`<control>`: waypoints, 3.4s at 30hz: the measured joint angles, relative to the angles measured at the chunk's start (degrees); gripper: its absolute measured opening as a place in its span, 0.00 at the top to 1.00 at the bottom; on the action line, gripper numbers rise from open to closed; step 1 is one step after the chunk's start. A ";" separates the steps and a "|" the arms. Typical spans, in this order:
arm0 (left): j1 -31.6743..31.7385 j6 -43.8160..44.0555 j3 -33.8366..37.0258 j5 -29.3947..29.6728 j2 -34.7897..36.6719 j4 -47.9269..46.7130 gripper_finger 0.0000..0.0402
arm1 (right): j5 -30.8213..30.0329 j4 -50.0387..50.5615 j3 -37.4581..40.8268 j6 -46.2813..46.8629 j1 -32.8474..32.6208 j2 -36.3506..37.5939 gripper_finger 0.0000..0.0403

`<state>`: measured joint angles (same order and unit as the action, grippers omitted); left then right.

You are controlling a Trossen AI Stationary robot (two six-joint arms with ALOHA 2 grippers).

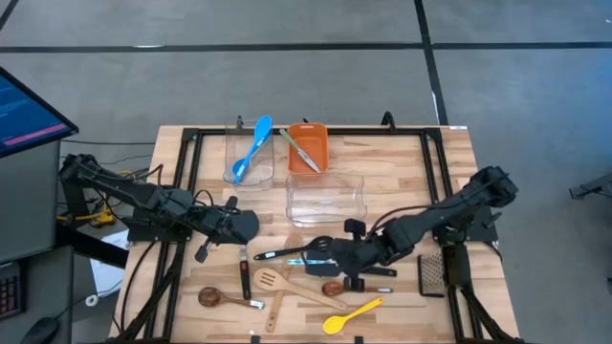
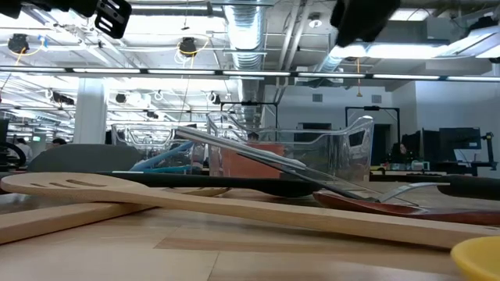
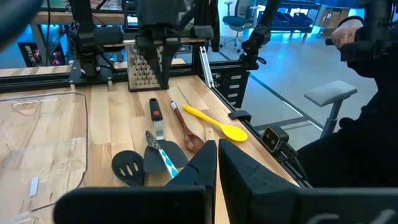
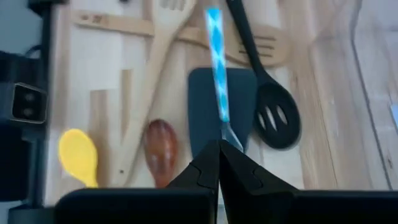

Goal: Pick & Place Kitchen Items
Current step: Put the white table knife into the orange bin

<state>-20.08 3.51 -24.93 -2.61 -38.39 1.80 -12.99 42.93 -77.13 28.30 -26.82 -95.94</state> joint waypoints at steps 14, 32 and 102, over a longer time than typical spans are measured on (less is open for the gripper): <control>0.00 0.00 1.68 -0.16 0.03 0.12 0.99 | 5.00 -2.62 0.12 -0.53 5.78 -4.37 0.70; 0.22 -0.11 3.19 0.04 -0.85 1.22 0.99 | 10.20 -4.74 0.25 -3.37 6.73 -13.39 0.56; 0.20 -0.02 3.19 -0.17 -0.81 0.75 0.99 | 8.48 -12.25 3.37 -3.21 6.75 -19.19 0.65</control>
<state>-19.88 3.49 -21.74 -2.79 -39.20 2.56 -4.51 30.68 -73.76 25.09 -20.08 -115.13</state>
